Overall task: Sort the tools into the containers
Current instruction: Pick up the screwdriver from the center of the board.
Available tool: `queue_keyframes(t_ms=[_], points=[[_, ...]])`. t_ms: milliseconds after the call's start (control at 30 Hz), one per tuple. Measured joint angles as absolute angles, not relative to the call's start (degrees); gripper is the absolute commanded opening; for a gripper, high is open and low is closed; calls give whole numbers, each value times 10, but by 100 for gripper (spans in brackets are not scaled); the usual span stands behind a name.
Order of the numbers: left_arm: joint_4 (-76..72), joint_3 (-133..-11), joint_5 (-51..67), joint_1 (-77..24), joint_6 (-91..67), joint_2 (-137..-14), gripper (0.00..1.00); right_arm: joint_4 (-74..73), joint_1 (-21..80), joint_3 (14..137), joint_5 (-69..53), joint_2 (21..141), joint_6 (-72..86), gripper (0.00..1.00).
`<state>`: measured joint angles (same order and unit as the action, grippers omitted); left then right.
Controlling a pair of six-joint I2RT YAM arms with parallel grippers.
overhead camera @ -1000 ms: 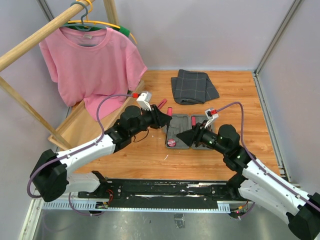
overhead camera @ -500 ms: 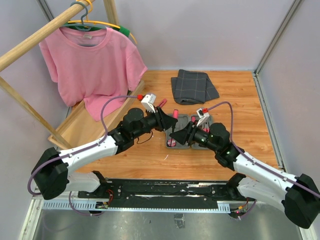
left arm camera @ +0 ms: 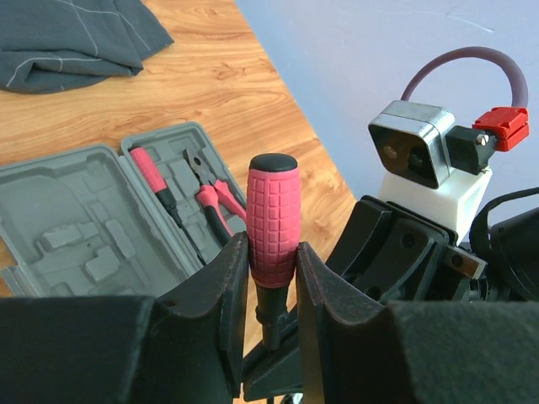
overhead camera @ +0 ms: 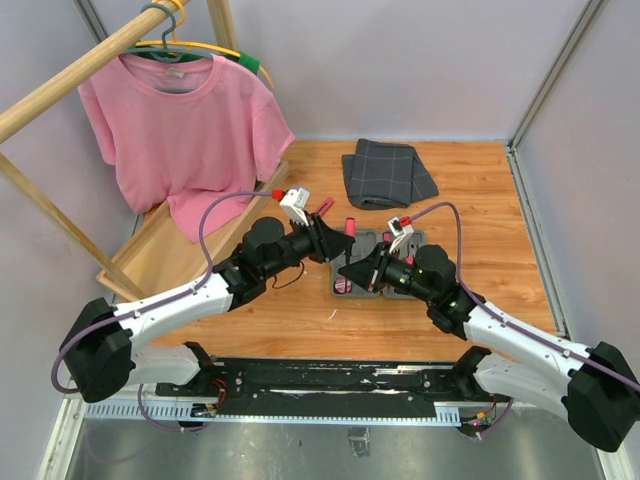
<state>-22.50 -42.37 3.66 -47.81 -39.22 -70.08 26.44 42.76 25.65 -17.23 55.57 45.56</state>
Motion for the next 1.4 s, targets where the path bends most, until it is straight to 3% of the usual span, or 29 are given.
queue_keyframes(t_ms=[67,200,433,600,733,800,1000,1200,1400], points=[[-225,-421,37,-478,-392,-695,41,258,429,257,-167,550,448,1],[-222,-417,37,-479,-387,-676,52,225,431,262,-125,532,436,1],[-183,-421,20,-479,-368,-635,56,170,431,272,12,495,404,1],[-120,-448,-4,-479,-347,-618,60,215,431,248,29,467,291,1],[-88,-472,-12,-479,-345,-609,61,282,431,204,-7,446,156,1],[-74,-482,-12,-479,-345,-606,67,309,431,181,-42,434,83,1],[-41,-508,-14,-479,-333,-604,73,303,431,175,-191,406,-130,1],[-3,-546,29,-479,-309,-624,73,137,460,251,-283,405,-346,1],[39,-560,84,-484,-272,-641,73,-32,513,307,-262,413,-509,1]])
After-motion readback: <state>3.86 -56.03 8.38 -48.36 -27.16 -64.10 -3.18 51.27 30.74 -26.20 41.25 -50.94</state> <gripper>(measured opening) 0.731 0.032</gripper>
